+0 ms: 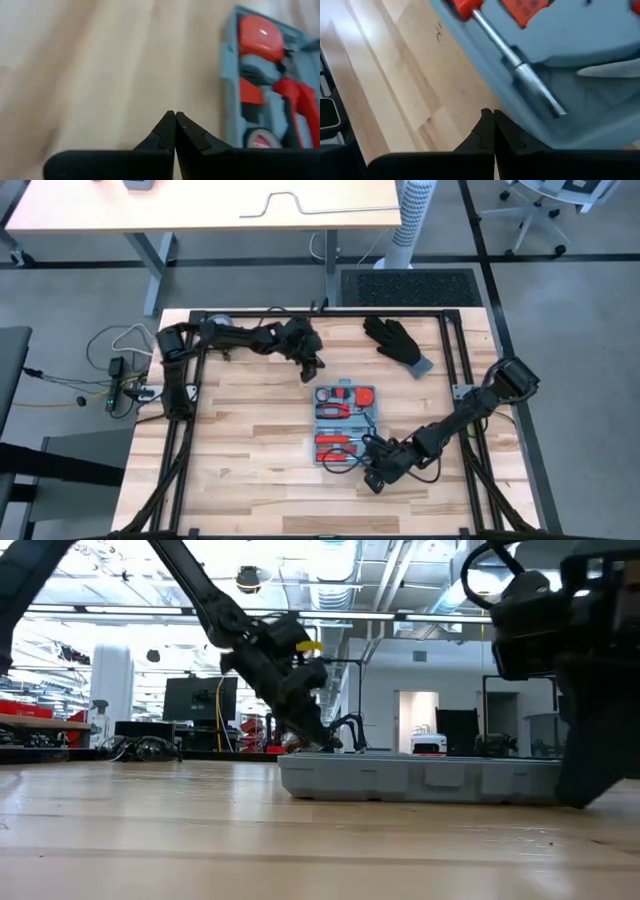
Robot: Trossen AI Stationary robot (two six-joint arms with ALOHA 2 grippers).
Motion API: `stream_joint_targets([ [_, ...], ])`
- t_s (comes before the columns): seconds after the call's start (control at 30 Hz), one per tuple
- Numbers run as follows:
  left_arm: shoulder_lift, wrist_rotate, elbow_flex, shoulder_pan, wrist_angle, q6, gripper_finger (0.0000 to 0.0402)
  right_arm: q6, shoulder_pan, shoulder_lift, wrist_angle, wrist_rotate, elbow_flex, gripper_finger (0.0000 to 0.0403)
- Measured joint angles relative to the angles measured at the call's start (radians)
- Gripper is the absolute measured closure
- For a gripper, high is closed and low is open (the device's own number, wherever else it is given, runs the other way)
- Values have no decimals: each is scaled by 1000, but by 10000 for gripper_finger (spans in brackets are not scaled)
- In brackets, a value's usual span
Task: Prefit tool cases
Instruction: Close the gray toolbox
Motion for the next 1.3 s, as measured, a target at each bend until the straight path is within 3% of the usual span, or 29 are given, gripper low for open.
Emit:
stream_joint_targets([
  [0.1,67,81,42,-5,-1,-4,402,4,-21,2,-9,-4,1,403],
  [0.23,102,156,89,-22,-120,7,402,-21,-64,2,-27,6,2,403],
  [0.5,64,232,93,-64,-538,160,402,-144,-158,3,-29,-35,1,403],
  [0.63,13,242,17,-99,-617,183,402,-202,-204,2,-37,-51,-2,403],
  [0.77,-72,291,-139,-124,-540,115,402,-251,-249,1,-27,-83,-15,403],
  [0.9,-174,301,-334,-149,-299,-47,402,-321,-302,1,-24,-133,-16,403],
  [1.1,-331,206,-554,-197,17,-308,402,-374,-347,-58,-102,-116,-20,403],
  [1.3,-406,100,-620,-237,156,-405,402,-389,-363,-162,-208,-97,-25,403],
])
